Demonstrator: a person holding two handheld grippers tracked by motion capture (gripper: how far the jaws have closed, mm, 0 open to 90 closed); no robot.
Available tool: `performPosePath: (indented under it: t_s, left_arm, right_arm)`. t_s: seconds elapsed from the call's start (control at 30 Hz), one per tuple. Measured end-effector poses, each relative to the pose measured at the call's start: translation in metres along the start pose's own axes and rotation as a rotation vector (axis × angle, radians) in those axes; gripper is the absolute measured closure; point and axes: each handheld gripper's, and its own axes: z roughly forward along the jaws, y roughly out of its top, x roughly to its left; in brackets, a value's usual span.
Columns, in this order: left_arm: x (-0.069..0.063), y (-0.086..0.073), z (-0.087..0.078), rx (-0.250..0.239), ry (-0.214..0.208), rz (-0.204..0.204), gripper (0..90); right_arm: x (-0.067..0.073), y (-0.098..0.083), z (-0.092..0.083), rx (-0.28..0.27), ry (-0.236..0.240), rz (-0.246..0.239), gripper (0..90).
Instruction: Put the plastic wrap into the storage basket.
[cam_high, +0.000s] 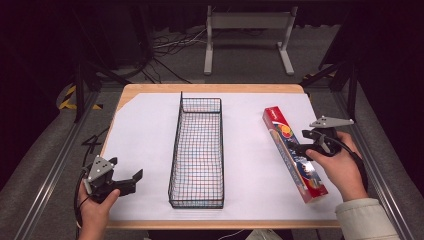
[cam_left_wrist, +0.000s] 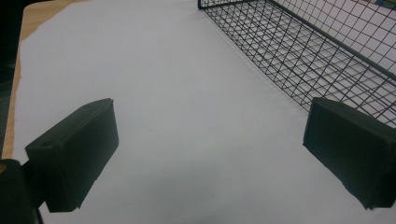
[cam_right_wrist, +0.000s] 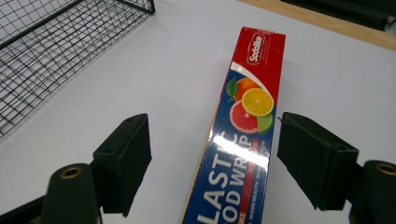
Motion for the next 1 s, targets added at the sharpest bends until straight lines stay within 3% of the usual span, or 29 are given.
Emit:
performPosePath:
  t_s: [0.1, 0.17, 0.43, 0.5, 0.53, 0.6, 0.73, 1.0]
  left_arm:
    - [0.000, 0.000, 0.000, -0.003, 0.002, -0.007, 3.9]
    - [0.001, 0.000, -0.001, -0.005, 0.003, -0.006, 3.9]
    - [0.002, -0.001, 0.000, 0.003, -0.003, -0.012, 3.9]
    - [0.003, -0.002, 0.000, -0.008, -0.003, -0.006, 3.8]
    - [0.003, -0.002, 0.000, -0.010, -0.004, -0.004, 3.8]
    - [0.004, -0.002, 0.000, -0.012, -0.009, -0.008, 3.8]
    - [0.003, -0.003, 0.000, -0.011, -0.007, -0.002, 3.7]
    - [0.003, -0.003, 0.001, -0.008, 0.001, -0.006, 3.7]
  right_arm:
    - [-0.001, 0.007, 0.003, 0.009, -0.004, -0.008, 25.5]
    - [-0.003, 0.015, 0.007, 0.046, -0.016, -0.010, 25.6]
    - [-0.009, 0.029, 0.021, 0.174, -0.050, 0.046, 25.5]
    - [-0.010, 0.030, 0.025, 0.211, -0.050, 0.093, 22.9]
    - [-0.010, 0.030, 0.028, 0.247, -0.063, 0.177, 22.9]
    - [-0.010, 0.028, 0.032, 0.297, -0.074, 0.222, 22.8]
    - [-0.013, 0.025, 0.043, 0.348, -0.093, 0.201, 19.6]
    - [-0.015, 0.019, 0.058, 0.404, -0.105, 0.231, 18.7]
